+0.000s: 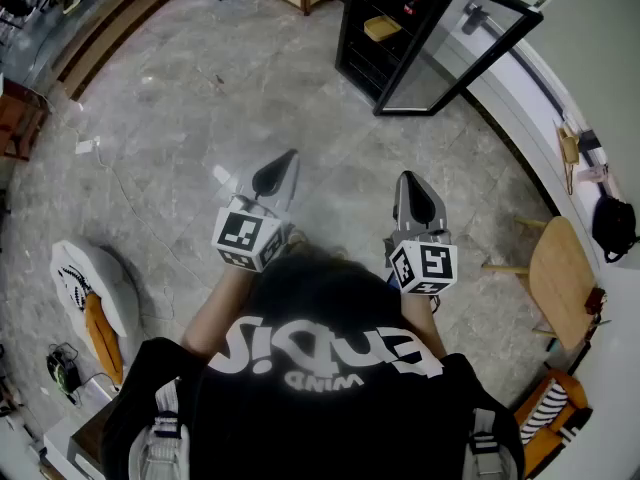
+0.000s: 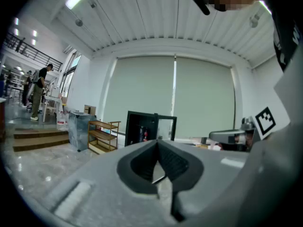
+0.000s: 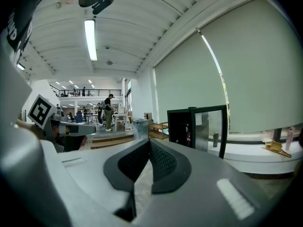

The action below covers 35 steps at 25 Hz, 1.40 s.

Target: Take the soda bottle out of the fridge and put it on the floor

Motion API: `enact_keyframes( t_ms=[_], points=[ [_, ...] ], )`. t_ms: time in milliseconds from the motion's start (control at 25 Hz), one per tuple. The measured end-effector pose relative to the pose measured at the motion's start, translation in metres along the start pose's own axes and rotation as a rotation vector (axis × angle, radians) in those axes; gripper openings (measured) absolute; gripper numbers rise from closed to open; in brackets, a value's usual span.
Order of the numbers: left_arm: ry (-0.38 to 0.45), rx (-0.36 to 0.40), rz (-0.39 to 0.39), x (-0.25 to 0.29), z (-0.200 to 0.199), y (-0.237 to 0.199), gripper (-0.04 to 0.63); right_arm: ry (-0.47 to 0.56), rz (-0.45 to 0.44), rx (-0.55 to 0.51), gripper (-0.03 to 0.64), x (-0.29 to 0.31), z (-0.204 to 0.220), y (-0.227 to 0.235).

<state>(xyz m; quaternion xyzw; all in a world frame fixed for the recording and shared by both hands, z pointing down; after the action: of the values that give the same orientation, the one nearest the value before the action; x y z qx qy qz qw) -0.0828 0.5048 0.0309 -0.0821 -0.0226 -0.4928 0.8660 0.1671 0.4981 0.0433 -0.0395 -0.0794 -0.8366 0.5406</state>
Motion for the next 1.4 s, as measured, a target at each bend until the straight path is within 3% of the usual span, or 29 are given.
enact_keyframes(
  t_ms=[560, 1120, 1400],
  points=[
    [0.003, -0.015, 0.02, -0.005, -0.008, -0.026, 0.002, 0.03, -0.034, 0.041, 0.0, 0.014, -0.006, -0.026],
    [-0.016, -0.012, 0.108, 0.016, -0.006, -0.083, 0.002, 0.034, 0.049, 0.047, 0.0, 0.055, 0.003, -0.046],
    [-0.02, -0.025, 0.136, 0.055, -0.005, -0.106, 0.002, 0.03, 0.089, 0.049, 0.0, 0.09, 0.005, -0.028]
  ],
)
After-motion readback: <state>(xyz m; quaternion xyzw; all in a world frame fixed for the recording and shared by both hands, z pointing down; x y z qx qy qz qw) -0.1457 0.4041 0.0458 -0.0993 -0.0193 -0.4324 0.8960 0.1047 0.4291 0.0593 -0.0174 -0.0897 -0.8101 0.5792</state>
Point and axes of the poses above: the fingertips, and each gripper's own axes: x forward along the fingers, y to its right, z out of its underside, the point moved 7 cm from there along -x, backward along the fingers, and after that the axes turned 5 degrees about z, right-handed, at the moved point
